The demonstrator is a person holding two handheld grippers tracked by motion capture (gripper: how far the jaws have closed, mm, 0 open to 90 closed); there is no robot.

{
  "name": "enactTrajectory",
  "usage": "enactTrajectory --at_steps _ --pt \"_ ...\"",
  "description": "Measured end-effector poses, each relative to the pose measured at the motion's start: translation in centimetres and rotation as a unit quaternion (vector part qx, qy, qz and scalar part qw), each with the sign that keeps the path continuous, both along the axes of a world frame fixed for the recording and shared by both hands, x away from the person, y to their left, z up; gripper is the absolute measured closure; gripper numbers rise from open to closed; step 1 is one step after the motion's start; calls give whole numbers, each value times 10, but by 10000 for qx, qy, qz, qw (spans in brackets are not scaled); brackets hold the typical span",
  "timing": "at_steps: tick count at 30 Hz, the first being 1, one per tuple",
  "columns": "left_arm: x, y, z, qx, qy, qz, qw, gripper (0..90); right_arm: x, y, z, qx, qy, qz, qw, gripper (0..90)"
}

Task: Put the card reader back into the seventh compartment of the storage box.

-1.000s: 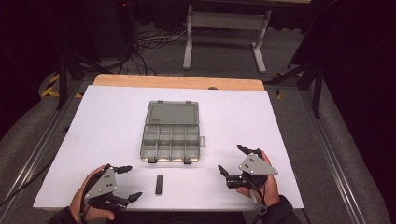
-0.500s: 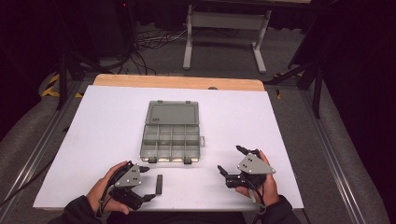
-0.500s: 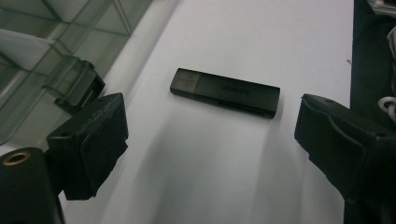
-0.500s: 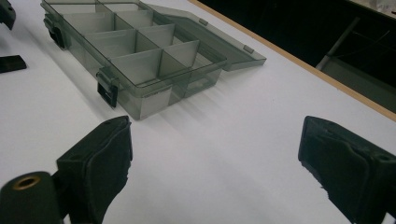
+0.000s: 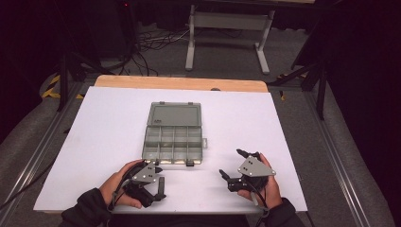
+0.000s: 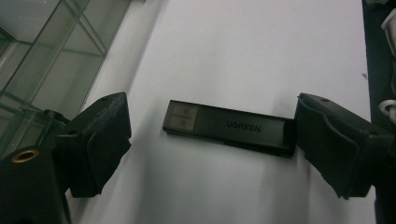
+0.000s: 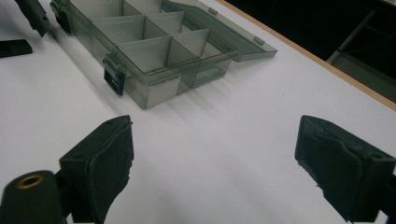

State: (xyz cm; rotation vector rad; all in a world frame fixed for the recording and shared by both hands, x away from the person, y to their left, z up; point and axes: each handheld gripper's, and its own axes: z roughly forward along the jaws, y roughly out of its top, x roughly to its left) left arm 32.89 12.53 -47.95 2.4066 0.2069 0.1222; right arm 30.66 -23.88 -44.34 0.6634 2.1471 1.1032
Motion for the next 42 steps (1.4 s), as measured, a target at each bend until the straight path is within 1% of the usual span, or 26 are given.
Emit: enactTrajectory --at_steps 2,3,6,7,9,10,11,12,15,16,17,19,20,22,24,25,26,29,30,31,32,34,37,40,42 --pt "2 0 -1 -47 68 -46 10000 154 0 0 -1 -44 16 33 10000 131" --pt "1 0 0 -33 159 -26 9999 173 0 1 -1 -50 20 35 10000 130" --pt "1 0 0 -21 160 -35 9999 188 1 1 -2 -70 23 31 10000 131" --pt "0 0 0 -23 191 -57 9998 206 1 1 -2 -92 43 27 9999 134" --pt "0 0 0 -60 154 -118 9998 229 1 2 -3 -128 42 33 9999 135" --pt "-1 1 1 -22 168 -122 9998 245 1 2 -3 -150 38 45 9999 136" --pt "-1 1 1 -62 136 -193 9997 267 0 3 -3 -162 41 58 9998 136" --pt "-2 1 2 -52 129 -168 9998 290 0 3 -3 -174 43 68 9998 136" --pt "-2 1 2 -49 72 -176 9998 292 0 3 -3 -206 44 78 9997 136" --pt "-4 1 2 -32 88 -104 9999 292 0 3 -3 -227 33 78 9997 136" --pt "-5 1 2 -19 21 -117 9999 292 0 3 -3 -226 25 75 9997 136" --pt "-6 1 3 -14 10 -98 10000 293 -1 3 -3 -215 21 78 9997 136" --pt "-7 1 3 -42 -72 -96 9999 293 -1 3 -3 -217 15 74 9997 137" --pt "-8 1 2 -33 -73 -55 10000 293 -1 2 -3 -212 14 72 9997 136" --pt "-9 2 2 -95 -134 -41 9999 293 -1 2 -3 -215 7 73 9997 137" --pt "-10 2 2 -74 -143 -32 9999 294 -1 2 -2 -218 3 77 9997 137" --pt "-10 2 2 -96 -187 -36 9998 293 -1 2 -2 -217 -2 74 9997 137" --pt "-12 5 3 -125 -224 51 9997 293 -1 3 -2 -215 -3 69 9997 137" --pt "-14 6 4 -158 -250 120 9995 294 -1 3 -2 -222 -12 68 9997 137" --pt "-14 6 4 -158 -250 120 9995 293 -2 3 -2 -216 -17 67 9997 138" --pt "-14 7 4 -221 -310 119 9992 293 -2 3 -2 -214 -17 68 9997 137" --pt "-17 9 7 -279 -452 188 9984 293 -2 3 -2 -216 -24 61 9997 137" --pt "-18 13 10 -401 -517 313 9974 294 -2 3 -2 -216 -42 60 9997 137" --pt "-18 18 12 -449 -557 419 9966 294 -2 3 -2 -216 -55 57 9997 137" --pt "-17 18 15 -444 -628 448 9960 294 -2 3 -2 -213 -70 51 9997 137"
